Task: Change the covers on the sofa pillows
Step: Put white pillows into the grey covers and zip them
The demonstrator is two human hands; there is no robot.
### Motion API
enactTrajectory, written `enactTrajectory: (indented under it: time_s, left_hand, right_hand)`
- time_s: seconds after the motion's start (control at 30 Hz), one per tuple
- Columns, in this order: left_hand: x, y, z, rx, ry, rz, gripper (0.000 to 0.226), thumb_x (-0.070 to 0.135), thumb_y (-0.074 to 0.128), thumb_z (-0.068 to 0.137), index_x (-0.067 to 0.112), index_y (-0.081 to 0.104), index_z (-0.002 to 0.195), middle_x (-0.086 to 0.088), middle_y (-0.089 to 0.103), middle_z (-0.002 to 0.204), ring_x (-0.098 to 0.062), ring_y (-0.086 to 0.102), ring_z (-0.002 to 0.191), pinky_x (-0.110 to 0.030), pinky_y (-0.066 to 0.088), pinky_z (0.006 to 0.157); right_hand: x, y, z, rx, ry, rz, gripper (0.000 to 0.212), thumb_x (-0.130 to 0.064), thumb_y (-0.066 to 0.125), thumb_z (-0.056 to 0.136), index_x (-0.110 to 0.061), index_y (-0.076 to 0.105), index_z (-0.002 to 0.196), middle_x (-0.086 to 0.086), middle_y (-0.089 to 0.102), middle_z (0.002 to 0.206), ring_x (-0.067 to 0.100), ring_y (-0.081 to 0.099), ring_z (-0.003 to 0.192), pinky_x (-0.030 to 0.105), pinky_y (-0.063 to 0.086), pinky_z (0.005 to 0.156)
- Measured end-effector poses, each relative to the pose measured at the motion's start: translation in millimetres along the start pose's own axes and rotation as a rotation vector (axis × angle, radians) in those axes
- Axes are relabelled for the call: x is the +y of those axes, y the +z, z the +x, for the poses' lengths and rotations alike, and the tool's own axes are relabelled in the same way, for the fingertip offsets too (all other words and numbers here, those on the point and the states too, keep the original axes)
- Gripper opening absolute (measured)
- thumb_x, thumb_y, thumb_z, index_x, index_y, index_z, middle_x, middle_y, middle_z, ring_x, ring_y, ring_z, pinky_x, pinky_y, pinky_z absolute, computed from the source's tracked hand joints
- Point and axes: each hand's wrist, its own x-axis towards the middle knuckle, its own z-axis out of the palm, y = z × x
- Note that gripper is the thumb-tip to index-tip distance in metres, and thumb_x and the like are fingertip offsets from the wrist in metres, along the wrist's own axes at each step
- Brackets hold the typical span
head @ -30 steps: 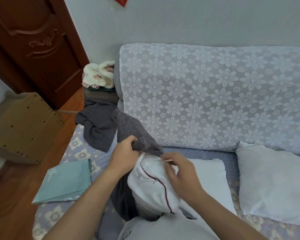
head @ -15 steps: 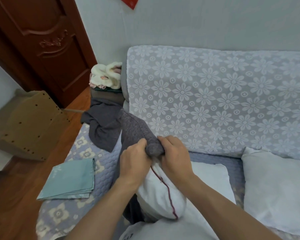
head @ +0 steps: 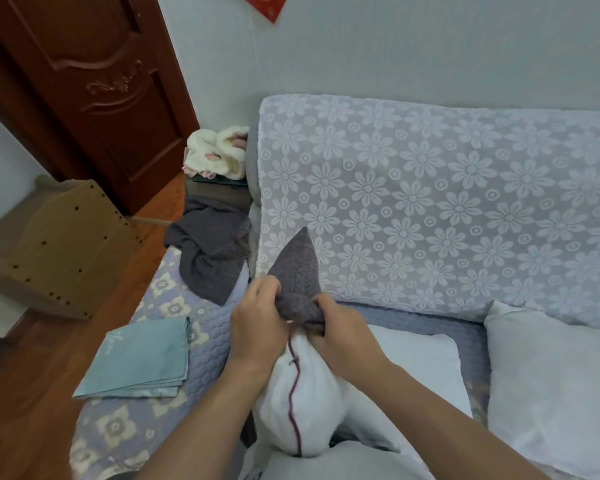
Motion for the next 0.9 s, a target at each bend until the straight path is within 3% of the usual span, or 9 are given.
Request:
enactTrajectory:
  time_s: [0.1,0.2,0.4,0.43,0.53,0.57,0.67,0.8,0.9]
  left_hand:
    - [15,-3,-9,-0.003,0.122,-0.066,0.036,0.007,0.069,0.075,0.023,0.036,0.076,0.007,0.040,0.074,-0.024,0.043,0.059,-0.040,0.037,0.045]
    - [23,-6,-17,-0.115,0.194,-0.099,0.037,0.019,0.068,0.081,0.028,0.032,0.077,0.012,0.040,0.071,-0.016,0.042,0.058,-0.030,0.030,0.051]
    - [19,-14,-27,-0.285,-0.001,-0.278,0.031,0.018,0.065,0.084,0.038,0.044,0.074,0.015,0.058,0.070,-0.004,0.055,0.065,-0.016,0.033,0.054]
    - [20,-14,-28,-0.333,-0.022,-0.315,0.028,0.018,0.065,0.084,0.039,0.049,0.075,0.017,0.061,0.072,-0.003,0.057,0.065,-0.016,0.035,0.055]
    - [23,-12,-29,-0.550,-0.081,-0.404,0.004,0.018,0.061,0.080,0.022,0.060,0.079,0.007,0.064,0.068,-0.008,0.057,0.061,-0.041,0.050,0.061]
    - [24,-13,-28,-0.621,-0.128,-0.448,0.002,0.014,0.060,0.077,0.016,0.059,0.078,0.005,0.061,0.065,-0.010,0.053,0.061,-0.043,0.050,0.062]
    - [24,-20,-23,-0.764,-0.222,-0.575,0.012,0.005,0.059,0.076,0.014,0.054,0.070,0.006,0.053,0.065,-0.010,0.046,0.064,-0.036,0.039,0.062]
    - [25,-25,-19,-0.835,-0.155,-0.541,0.004,0.013,0.060,0.080,0.015,0.059,0.079,0.003,0.064,0.074,-0.006,0.054,0.071,-0.037,0.046,0.068]
    - [22,-33,-11,-0.906,-0.086,-0.531,0.010,0.022,0.064,0.087,0.013,0.061,0.086,-0.002,0.065,0.080,-0.012,0.058,0.074,-0.033,0.049,0.071]
  right_hand:
    - [3,-6,-2,0.188,0.120,0.028,0.027,-0.019,0.061,0.081,-0.028,0.047,0.103,-0.007,0.060,0.069,0.015,0.057,0.063,0.038,0.043,0.055]
    - [6,-7,-3,0.299,0.061,-0.058,0.033,-0.020,0.055,0.081,-0.027,0.056,0.113,-0.008,0.060,0.077,0.015,0.056,0.068,0.035,0.043,0.058]
    - [12,8,-1,0.181,-0.192,-0.021,0.065,-0.014,0.063,0.079,-0.025,0.052,0.143,0.001,0.046,0.123,0.019,0.048,0.108,0.030,0.044,0.094]
    - [12,8,0,0.149,-0.179,-0.042,0.069,-0.014,0.062,0.079,-0.026,0.048,0.146,0.001,0.045,0.122,0.019,0.049,0.106,0.032,0.047,0.091]
    - [13,10,2,0.135,-0.011,-0.157,0.078,-0.013,0.058,0.087,-0.028,0.026,0.157,-0.002,0.045,0.113,0.018,0.053,0.085,0.034,0.049,0.068]
    - [12,12,3,0.150,0.053,-0.183,0.079,-0.012,0.056,0.089,-0.029,0.021,0.157,-0.001,0.046,0.111,0.019,0.053,0.079,0.035,0.048,0.064]
    - [9,19,7,0.176,0.141,-0.218,0.073,-0.019,0.056,0.092,-0.029,0.021,0.155,-0.001,0.052,0.113,0.023,0.059,0.082,0.037,0.049,0.066]
    - [17,17,1,0.243,0.124,-0.164,0.047,-0.023,0.062,0.085,-0.030,0.045,0.128,-0.009,0.059,0.108,0.019,0.063,0.090,0.036,0.049,0.065]
    - [24,9,-7,0.272,0.007,-0.020,0.040,-0.030,0.058,0.079,-0.027,0.060,0.119,-0.019,0.054,0.099,0.009,0.058,0.088,0.025,0.043,0.067]
